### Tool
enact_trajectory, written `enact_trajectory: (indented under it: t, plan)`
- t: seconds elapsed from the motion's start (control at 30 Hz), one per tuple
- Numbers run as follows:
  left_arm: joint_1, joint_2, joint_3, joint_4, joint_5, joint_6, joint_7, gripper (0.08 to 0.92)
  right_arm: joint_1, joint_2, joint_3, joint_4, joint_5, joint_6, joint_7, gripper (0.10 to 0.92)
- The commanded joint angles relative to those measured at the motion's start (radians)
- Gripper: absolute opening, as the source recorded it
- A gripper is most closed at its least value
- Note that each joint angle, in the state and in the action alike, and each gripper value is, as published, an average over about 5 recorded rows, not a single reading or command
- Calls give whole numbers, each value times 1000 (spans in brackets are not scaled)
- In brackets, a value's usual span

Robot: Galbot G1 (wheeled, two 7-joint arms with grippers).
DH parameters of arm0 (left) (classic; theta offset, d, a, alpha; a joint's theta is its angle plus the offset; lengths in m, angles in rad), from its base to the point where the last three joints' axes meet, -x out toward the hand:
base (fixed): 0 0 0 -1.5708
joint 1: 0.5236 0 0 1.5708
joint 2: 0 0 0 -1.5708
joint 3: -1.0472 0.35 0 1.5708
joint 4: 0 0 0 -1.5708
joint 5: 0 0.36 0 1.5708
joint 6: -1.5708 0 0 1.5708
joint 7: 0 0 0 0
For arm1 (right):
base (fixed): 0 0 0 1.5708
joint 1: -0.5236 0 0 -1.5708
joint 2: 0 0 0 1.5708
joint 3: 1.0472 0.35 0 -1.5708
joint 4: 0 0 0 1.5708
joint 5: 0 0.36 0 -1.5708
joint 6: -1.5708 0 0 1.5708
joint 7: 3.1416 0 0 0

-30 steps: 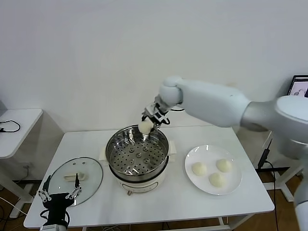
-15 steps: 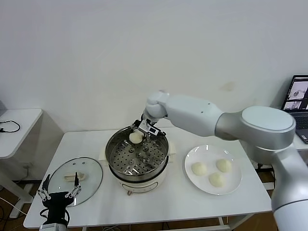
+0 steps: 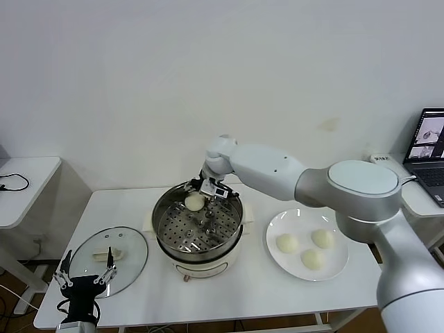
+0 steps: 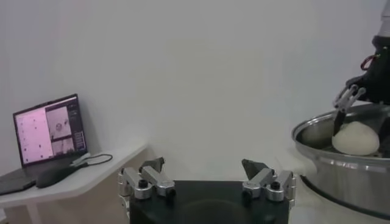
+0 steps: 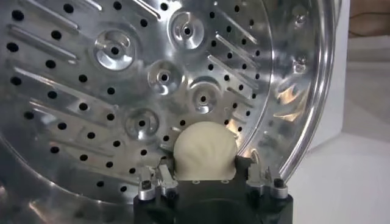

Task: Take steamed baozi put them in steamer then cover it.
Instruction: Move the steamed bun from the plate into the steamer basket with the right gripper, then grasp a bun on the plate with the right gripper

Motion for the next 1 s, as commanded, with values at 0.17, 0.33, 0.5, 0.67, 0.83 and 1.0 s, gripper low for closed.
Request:
enact_trajectory:
  t: [0.17,0.33,0.5,0.67,0.83,1.0]
  plan:
    - [6,1,-1,-14,0,2,1,823,114,-43,-14,85,188,-86,-83,822]
    - [11,7,-2,-26,-3,5,2,823,235,-183,-36,301,424,-339,-218,823]
    - [9,15,2,-37,-5,11,5,823,299,-374,-43,485,516,-532,-242,823]
    - [1,23,21,-47,-1,21,10,823,321,-615,-45,679,546,-676,-229,823]
    - [-18,33,41,-49,2,34,17,823,301,-830,-68,820,518,-747,-222,823]
    - [-32,41,50,-40,2,42,23,823,222,-973,-66,867,453,-772,-224,823]
